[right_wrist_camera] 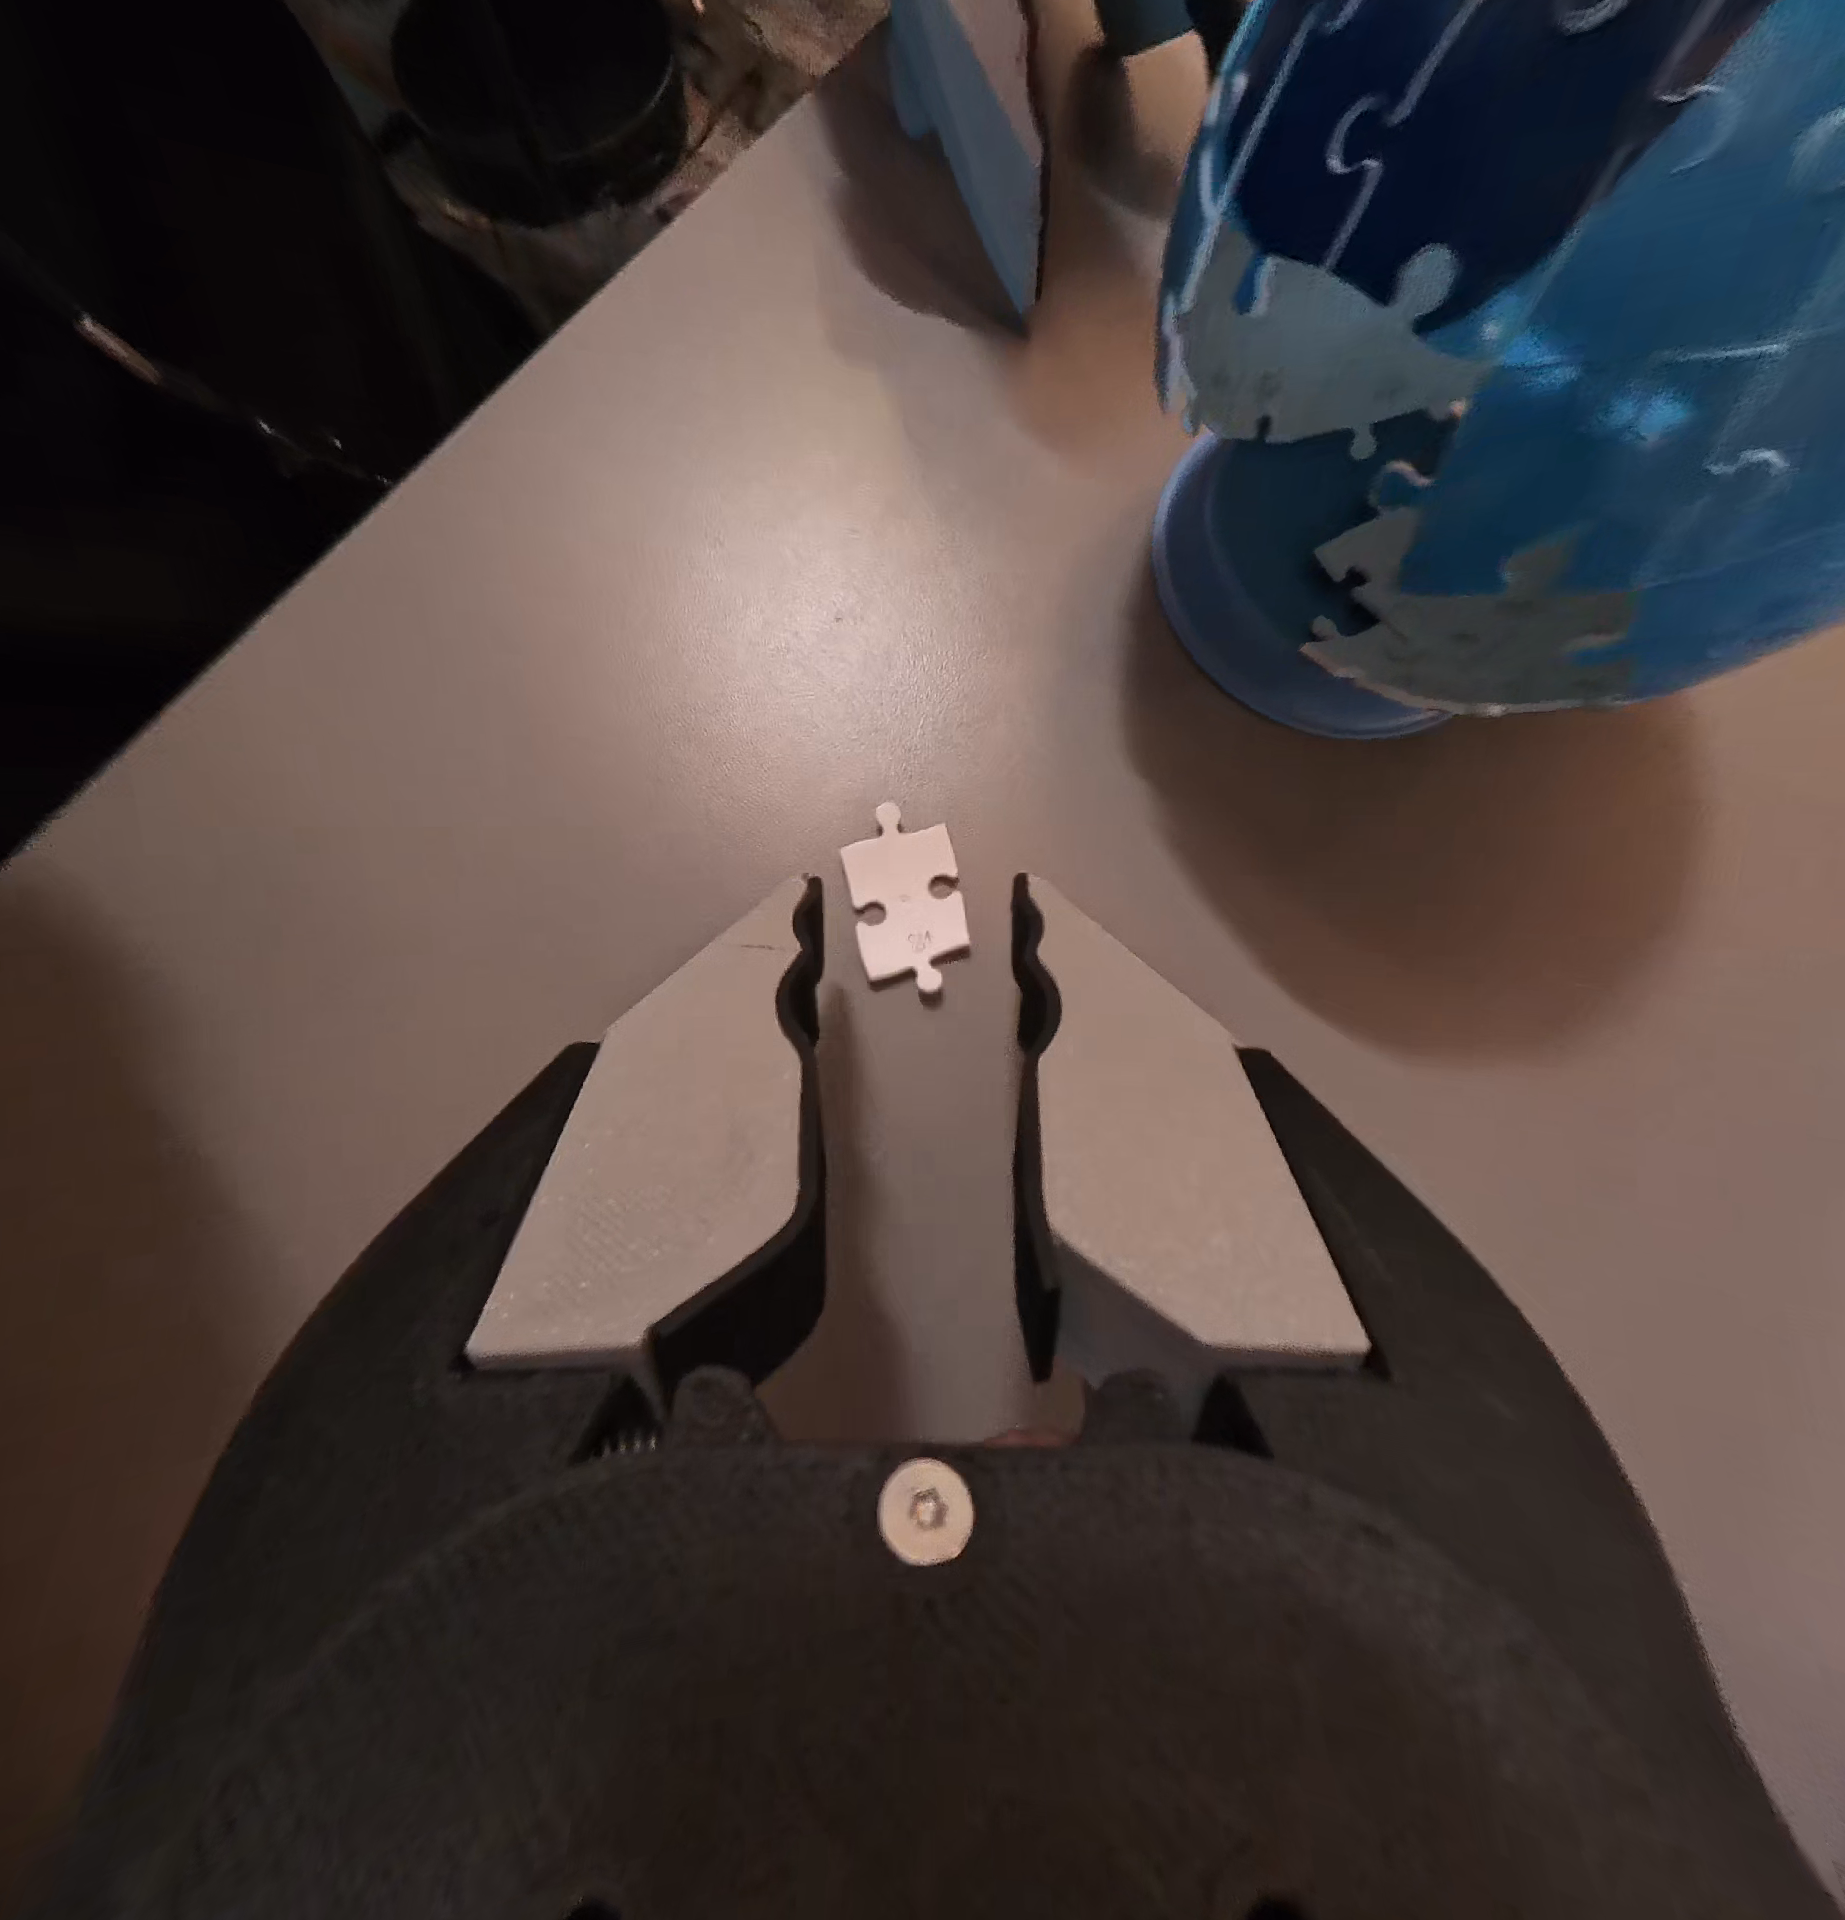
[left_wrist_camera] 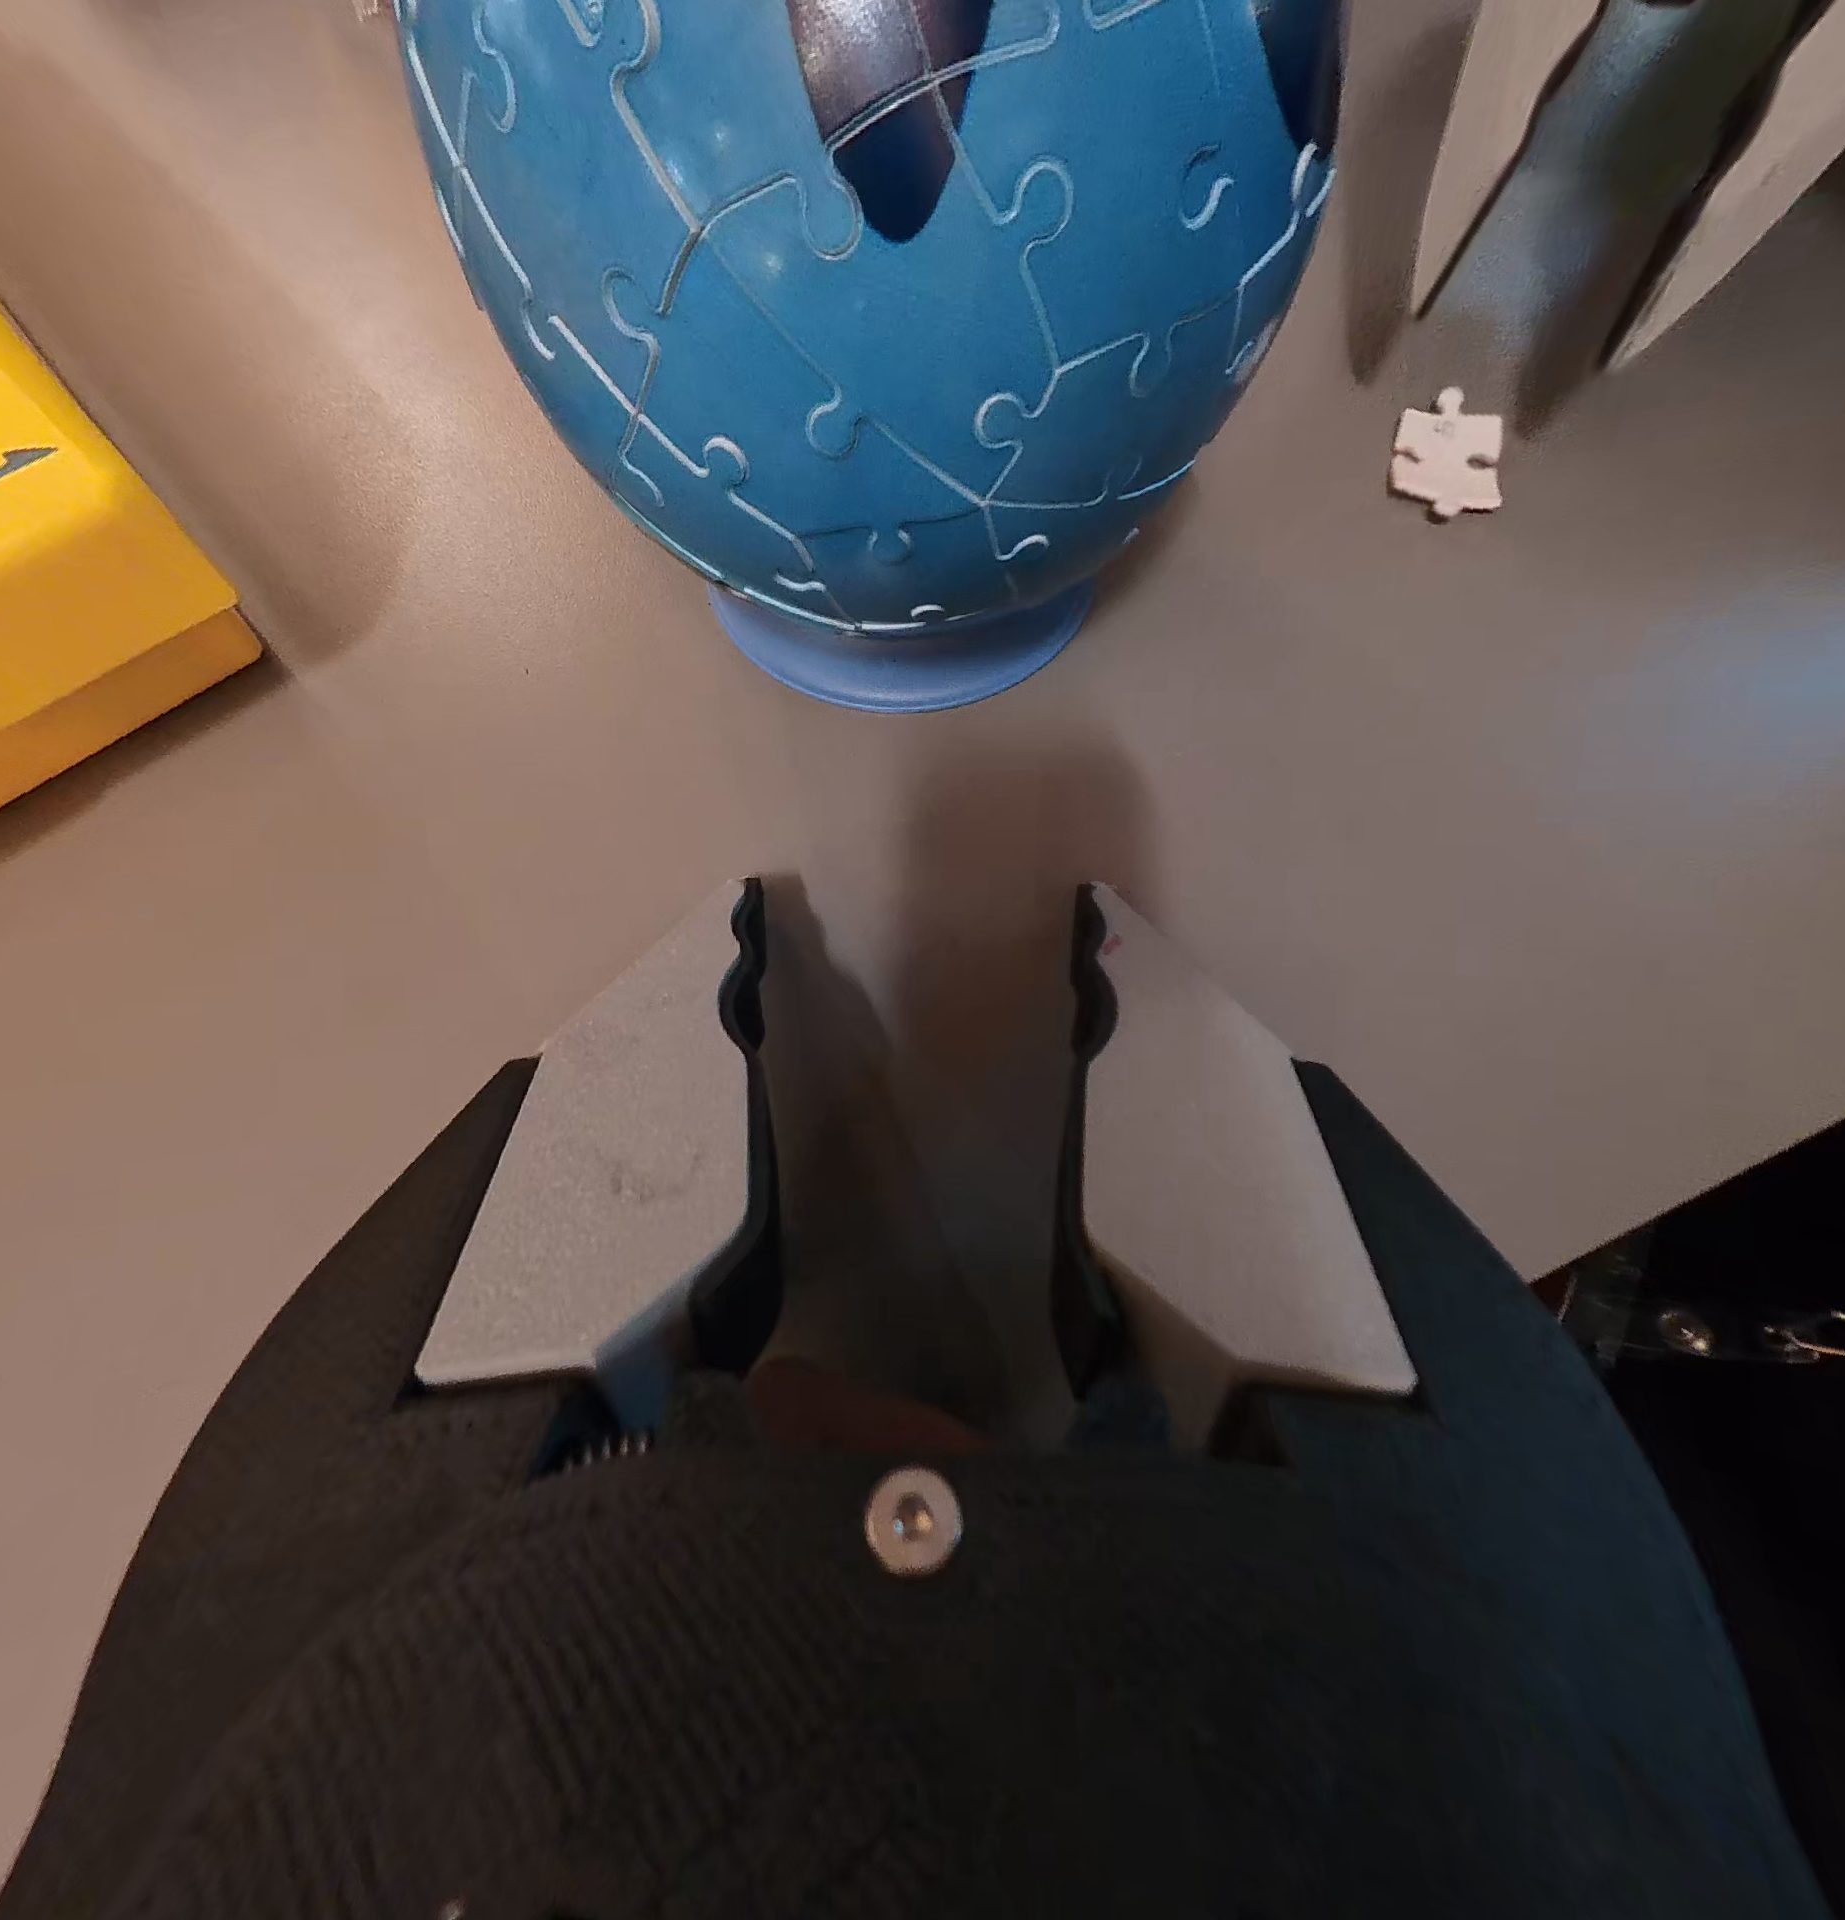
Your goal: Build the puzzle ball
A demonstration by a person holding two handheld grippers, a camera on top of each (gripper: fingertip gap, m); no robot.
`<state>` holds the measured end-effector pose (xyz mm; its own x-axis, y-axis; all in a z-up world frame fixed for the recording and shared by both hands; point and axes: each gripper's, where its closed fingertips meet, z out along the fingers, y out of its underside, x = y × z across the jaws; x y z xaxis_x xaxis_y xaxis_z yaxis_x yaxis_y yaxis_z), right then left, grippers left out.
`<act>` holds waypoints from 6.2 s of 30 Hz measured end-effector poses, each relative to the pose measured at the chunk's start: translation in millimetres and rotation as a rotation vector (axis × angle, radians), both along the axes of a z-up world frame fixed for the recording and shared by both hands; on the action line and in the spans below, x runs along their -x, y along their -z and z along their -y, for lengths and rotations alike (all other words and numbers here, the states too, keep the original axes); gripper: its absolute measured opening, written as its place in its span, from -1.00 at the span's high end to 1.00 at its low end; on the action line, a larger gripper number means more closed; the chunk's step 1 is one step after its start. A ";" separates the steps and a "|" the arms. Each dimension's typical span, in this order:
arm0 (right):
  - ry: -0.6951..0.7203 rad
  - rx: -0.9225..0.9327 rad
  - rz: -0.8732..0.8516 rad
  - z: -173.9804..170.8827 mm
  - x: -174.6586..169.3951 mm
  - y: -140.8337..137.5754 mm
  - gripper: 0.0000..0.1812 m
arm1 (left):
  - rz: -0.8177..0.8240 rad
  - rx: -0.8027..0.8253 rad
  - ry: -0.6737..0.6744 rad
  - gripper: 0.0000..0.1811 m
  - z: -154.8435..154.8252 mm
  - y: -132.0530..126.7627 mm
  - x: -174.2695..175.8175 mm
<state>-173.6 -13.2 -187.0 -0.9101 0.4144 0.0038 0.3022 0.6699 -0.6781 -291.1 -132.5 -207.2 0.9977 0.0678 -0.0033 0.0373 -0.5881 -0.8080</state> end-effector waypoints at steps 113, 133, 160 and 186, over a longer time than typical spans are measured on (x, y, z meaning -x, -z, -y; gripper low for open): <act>0.728 -0.017 -0.053 25.6 90.3 8.4 0.77 | 0.080 -0.096 -0.005 0.49 1.2 -9.3 1.4; 0.720 -0.066 -0.158 25.6 93.4 3.7 0.73 | 0.114 -0.113 -0.003 0.50 1.7 -11.4 1.8; 0.269 -0.011 -0.086 18.6 43.8 22.8 0.65 | 0.115 -0.114 -0.013 0.58 1.3 -11.2 2.5; 0.381 0.013 -0.094 10.1 50.2 23.5 0.78 | 0.210 -0.100 0.068 0.90 0.8 -10.9 -7.1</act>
